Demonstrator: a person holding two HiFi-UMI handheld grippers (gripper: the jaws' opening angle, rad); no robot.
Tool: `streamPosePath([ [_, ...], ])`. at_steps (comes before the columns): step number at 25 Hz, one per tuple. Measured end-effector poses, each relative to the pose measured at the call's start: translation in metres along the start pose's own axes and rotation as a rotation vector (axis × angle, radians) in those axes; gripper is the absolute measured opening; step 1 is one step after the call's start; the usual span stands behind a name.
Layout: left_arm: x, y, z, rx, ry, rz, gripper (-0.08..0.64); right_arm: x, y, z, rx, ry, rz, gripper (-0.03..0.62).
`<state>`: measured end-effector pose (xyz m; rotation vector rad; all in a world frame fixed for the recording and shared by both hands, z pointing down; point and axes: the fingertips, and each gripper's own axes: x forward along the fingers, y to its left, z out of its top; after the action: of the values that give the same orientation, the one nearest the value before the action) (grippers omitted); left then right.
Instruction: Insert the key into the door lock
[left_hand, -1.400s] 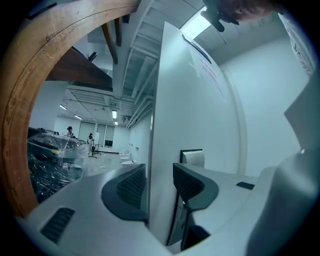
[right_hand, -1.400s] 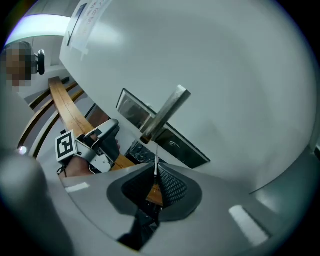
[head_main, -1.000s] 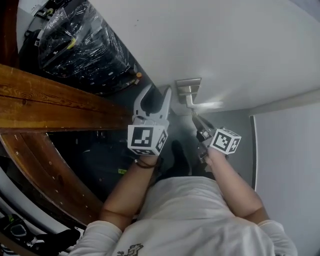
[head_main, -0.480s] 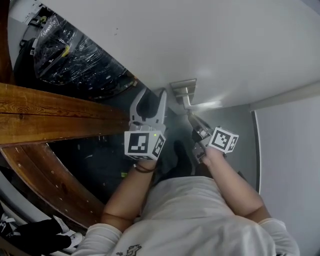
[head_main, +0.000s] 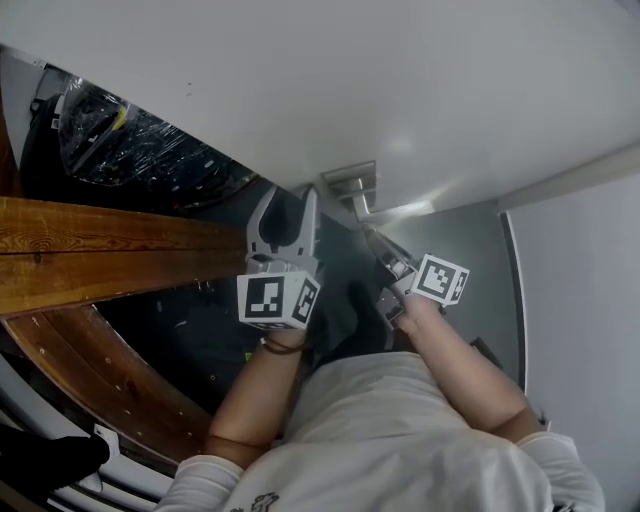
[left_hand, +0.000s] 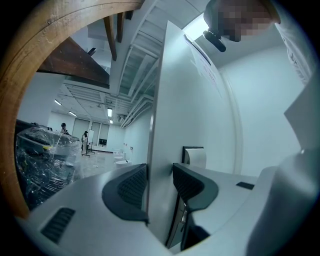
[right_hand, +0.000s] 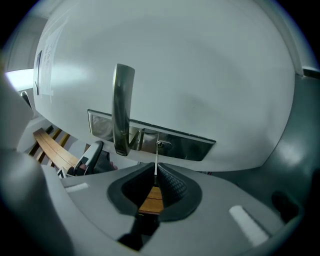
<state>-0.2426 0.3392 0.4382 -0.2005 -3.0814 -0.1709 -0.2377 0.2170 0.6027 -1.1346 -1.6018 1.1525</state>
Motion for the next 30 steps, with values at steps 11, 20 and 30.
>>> streamPosePath([
  [11, 0.000, -0.002, 0.002, -0.007, 0.004, 0.007, 0.156, -0.003, -0.014, 0.000, -0.013, 0.011, -0.047, 0.025],
  [20, -0.001, -0.002, 0.002, -0.013, -0.003, 0.010, 0.156, -0.002, -0.008, 0.003, -0.001, 0.011, -0.029, 0.025],
  [30, -0.002, -0.001, 0.003, -0.014, 0.003, 0.014, 0.155, 0.009, -0.016, 0.004, 0.158, -0.023, 0.027, 0.025],
])
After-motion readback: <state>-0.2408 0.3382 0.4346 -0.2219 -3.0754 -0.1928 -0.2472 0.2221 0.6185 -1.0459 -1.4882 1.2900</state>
